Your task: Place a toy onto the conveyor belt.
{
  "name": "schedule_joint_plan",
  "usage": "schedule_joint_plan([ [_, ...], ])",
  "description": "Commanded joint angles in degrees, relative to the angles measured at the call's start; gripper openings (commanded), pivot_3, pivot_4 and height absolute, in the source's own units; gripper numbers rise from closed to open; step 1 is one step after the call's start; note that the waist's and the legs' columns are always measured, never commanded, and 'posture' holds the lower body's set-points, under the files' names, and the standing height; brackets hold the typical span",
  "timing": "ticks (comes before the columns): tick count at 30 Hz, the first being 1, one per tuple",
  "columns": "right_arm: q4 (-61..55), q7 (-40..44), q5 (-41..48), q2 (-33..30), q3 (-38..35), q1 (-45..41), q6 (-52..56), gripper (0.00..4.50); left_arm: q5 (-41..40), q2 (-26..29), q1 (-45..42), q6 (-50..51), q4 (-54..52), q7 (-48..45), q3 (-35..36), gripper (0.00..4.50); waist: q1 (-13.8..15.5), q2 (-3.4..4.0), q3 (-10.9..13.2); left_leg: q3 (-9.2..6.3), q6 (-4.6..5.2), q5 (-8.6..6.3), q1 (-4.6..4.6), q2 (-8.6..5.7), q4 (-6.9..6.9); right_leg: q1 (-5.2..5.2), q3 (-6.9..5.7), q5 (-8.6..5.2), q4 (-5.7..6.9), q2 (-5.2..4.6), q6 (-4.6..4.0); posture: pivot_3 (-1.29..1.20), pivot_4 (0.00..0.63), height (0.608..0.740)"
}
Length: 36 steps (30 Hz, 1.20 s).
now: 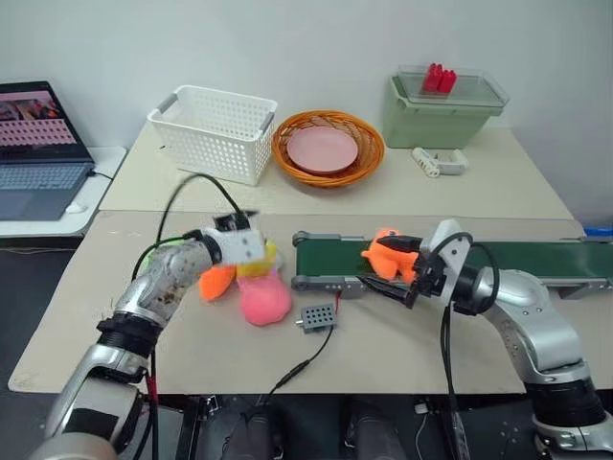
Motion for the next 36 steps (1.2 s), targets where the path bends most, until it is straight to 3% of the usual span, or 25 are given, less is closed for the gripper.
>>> schedule_joint_plan([
  [1, -0.8, -0.3, 0.1, 0.2, -0.5, -0.4, -0.6, 4.50, -13.7, -5.4, -0.8, 13.7, -9.5, 4.6, 12.8, 3.30, 0.0, 0.00, 0.0, 0.01, 0.00, 0.00, 0.03, 0.00, 0.01, 0.02, 0.01, 0.01, 0.00, 0.00, 0.01, 0.00, 0.150, 0.740],
  [9, -0.2, -4.9, -1.6, 1.5, -2.1, -1.0, -0.5, 4.50, -31.0, -13.0, 3.5, 38.6, -25.4, 18.8, 34.0, 3.30, -0.7, -0.01, 0.0, -0.04, -0.07, 0.05, 0.16, 0.00, 0.02, 0.13, 0.07, 0.04, 0.04, 0.04, 0.03, 0.00, 0.150, 0.740],
  [14, -0.7, -9.7, -1.7, 3.1, -4.4, -0.9, 0.0, 4.50, -34.1, -13.3, 9.7, 42.2, -27.9, 24.6, 42.3, 3.30, -0.6, -0.01, 0.0, -0.07, -0.12, 0.07, 0.20, 0.00, 0.02, 0.19, 0.06, 0.04, 0.02, 0.08, 0.02, 0.00, 0.150, 0.740],
  [26, 1.0, -20.0, -6.1, 6.8, -6.1, 1.3, -0.8, 4.50, -36.7, -16.1, 21.7, 38.9, -31.3, 24.8, 42.3, 3.30, -0.1, -0.02, 0.0, -0.07, -0.15, 0.05, 0.25, -0.02, 0.01, 0.32, 0.06, 0.06, -0.09, 0.09, -0.04, 0.00, 0.150, 0.740],
  [36, 9.2, -26.6, -9.0, 9.6, -10.6, 1.7, -5.6, 4.50, -37.0, -15.0, 24.6, 36.0, -30.7, 22.7, 40.5, 3.30, -0.1, -0.02, 0.0, -0.05, -0.15, 0.05, 0.26, -0.01, 0.00, 0.30, 0.07, 0.05, -0.09, 0.11, -0.06, 0.00, 0.150, 0.740],
])
